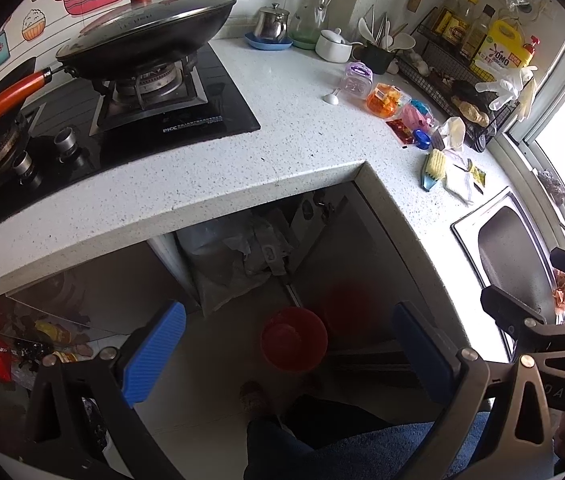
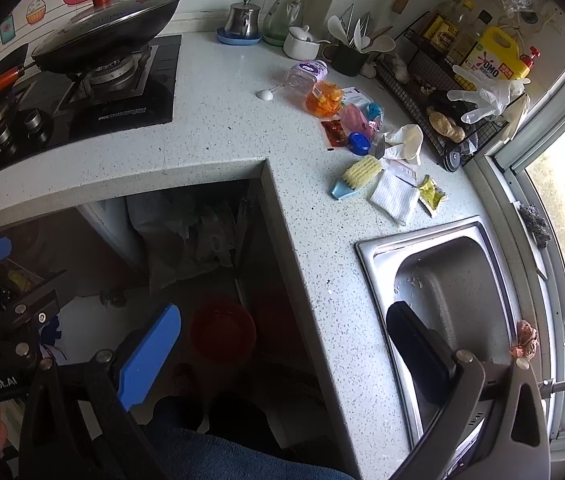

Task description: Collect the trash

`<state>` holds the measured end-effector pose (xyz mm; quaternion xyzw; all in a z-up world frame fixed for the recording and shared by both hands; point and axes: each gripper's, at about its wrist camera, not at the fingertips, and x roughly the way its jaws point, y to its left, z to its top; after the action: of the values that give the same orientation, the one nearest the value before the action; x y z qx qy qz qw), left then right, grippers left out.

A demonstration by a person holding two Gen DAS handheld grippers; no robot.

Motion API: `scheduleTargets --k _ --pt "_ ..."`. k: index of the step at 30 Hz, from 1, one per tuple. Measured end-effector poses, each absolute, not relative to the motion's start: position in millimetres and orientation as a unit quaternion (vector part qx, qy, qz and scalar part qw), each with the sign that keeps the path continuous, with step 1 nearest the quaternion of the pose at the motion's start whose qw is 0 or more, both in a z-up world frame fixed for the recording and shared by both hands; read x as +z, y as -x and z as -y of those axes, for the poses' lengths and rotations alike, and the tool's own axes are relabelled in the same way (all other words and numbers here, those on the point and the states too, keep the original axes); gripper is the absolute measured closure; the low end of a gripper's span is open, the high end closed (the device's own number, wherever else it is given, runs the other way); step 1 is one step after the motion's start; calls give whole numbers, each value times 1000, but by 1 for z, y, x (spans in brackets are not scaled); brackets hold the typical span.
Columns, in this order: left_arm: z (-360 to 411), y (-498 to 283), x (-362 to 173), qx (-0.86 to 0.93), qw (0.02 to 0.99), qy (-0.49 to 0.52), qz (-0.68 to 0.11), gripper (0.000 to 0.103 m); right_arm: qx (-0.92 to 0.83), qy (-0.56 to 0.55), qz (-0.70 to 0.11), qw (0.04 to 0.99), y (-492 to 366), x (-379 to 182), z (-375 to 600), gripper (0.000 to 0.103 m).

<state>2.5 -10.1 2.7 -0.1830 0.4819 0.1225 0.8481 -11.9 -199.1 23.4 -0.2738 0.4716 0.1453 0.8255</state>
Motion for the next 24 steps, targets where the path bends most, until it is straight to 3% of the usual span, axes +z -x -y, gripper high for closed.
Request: scheduleTargets --k 24 --pt "21 4 -8 110 840 194 -494 0 149 286 -485 813 15 16 205 0"
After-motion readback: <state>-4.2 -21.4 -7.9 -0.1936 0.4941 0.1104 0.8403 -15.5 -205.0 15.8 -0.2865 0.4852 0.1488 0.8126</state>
